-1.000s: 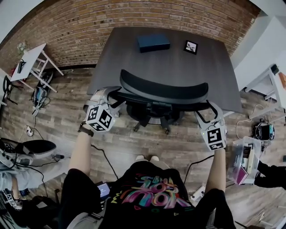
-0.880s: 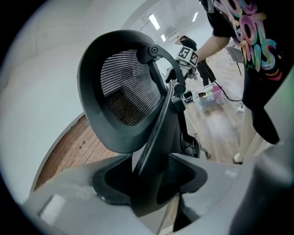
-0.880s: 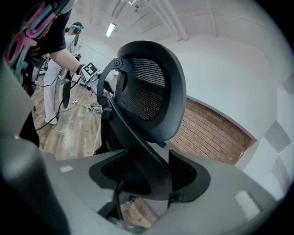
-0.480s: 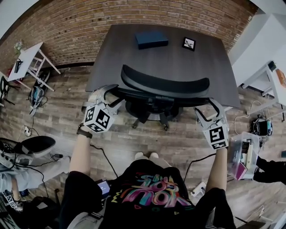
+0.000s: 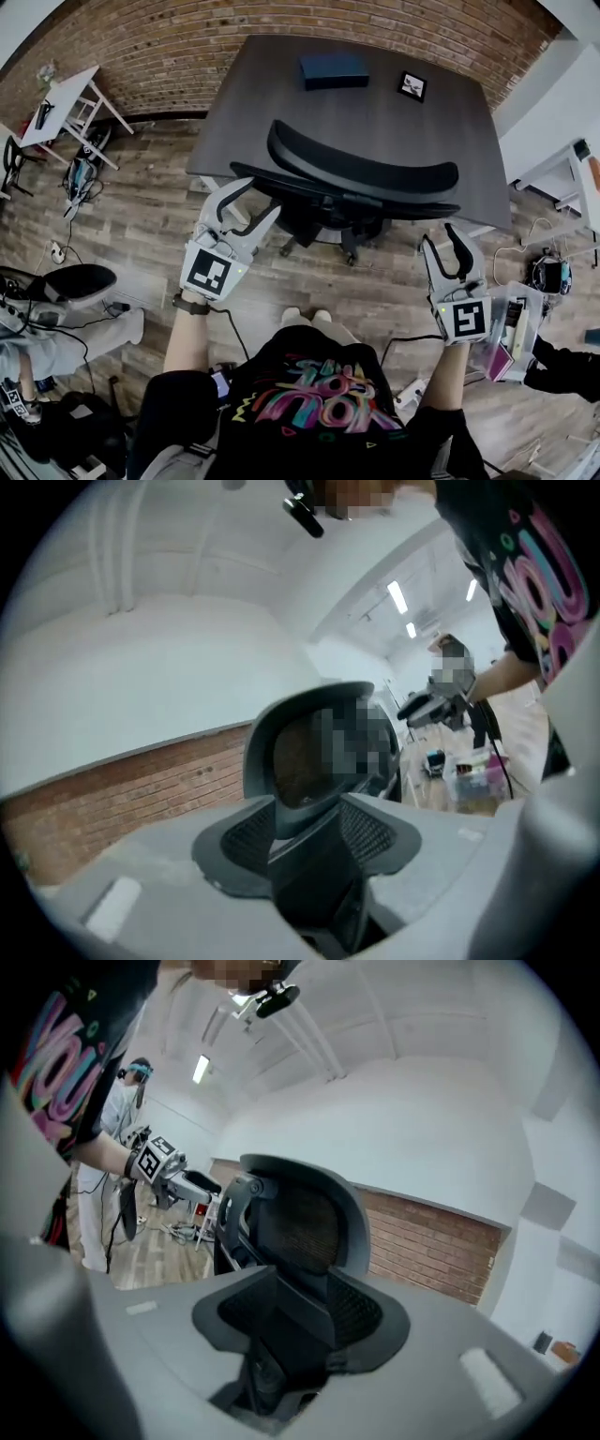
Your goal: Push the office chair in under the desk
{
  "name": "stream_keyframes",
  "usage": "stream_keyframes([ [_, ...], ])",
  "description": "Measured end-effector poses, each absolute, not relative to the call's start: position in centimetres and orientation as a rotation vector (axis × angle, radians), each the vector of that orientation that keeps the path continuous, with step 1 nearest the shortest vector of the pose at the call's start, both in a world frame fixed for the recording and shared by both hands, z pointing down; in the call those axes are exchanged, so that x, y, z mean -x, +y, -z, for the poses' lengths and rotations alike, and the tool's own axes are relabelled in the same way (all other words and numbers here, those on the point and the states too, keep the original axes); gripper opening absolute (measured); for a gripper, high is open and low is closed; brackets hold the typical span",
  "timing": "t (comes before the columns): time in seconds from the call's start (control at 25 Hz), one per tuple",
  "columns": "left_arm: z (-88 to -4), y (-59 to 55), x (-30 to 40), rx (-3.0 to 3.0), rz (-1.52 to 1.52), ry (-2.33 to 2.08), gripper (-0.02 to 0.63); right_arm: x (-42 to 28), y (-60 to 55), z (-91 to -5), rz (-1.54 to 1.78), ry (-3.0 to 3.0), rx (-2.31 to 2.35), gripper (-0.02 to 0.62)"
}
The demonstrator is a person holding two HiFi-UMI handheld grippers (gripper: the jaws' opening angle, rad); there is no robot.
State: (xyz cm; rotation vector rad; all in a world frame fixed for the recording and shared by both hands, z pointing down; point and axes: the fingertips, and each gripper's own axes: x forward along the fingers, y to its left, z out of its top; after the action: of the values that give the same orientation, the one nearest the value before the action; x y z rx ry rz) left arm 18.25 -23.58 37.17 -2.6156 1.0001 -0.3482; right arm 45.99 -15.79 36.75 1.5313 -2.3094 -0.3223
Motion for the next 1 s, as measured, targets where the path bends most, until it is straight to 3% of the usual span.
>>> stream_keyframes([
  [0.24, -34.8, -21.5, -18.4, 2.737, 0.133, 1.249, 0.175, -43.7, -15.0, -34.4, 0.354, -2.411, -1.573, 0.129],
  [0.4, -34.1, -20.8, -18.6, 2.737, 0.022, 1.285, 0.035, -43.6, -14.9, -33.3, 0.307, -2.504, -1.660, 0.098],
  [0.44, -34.1, -20.5, -18.8, 2.742, 0.003, 1.282, 0.026, -43.6, -14.8, -33.2, 0.290, -2.530, -1.685, 0.090],
  [0.76, -35.6, -19.2, -19.4, 2.791, -0.014, 1.287, 0.002, -44.3, -14.1, -33.3, 0.181, -2.631, -1.776, 0.000],
  [1.0, -36.3, -18.6, -19.7, 2.804, 0.009, 1.280, 0.002, -44.3, -13.6, -34.4, 0.163, -2.603, -1.761, 0.000],
])
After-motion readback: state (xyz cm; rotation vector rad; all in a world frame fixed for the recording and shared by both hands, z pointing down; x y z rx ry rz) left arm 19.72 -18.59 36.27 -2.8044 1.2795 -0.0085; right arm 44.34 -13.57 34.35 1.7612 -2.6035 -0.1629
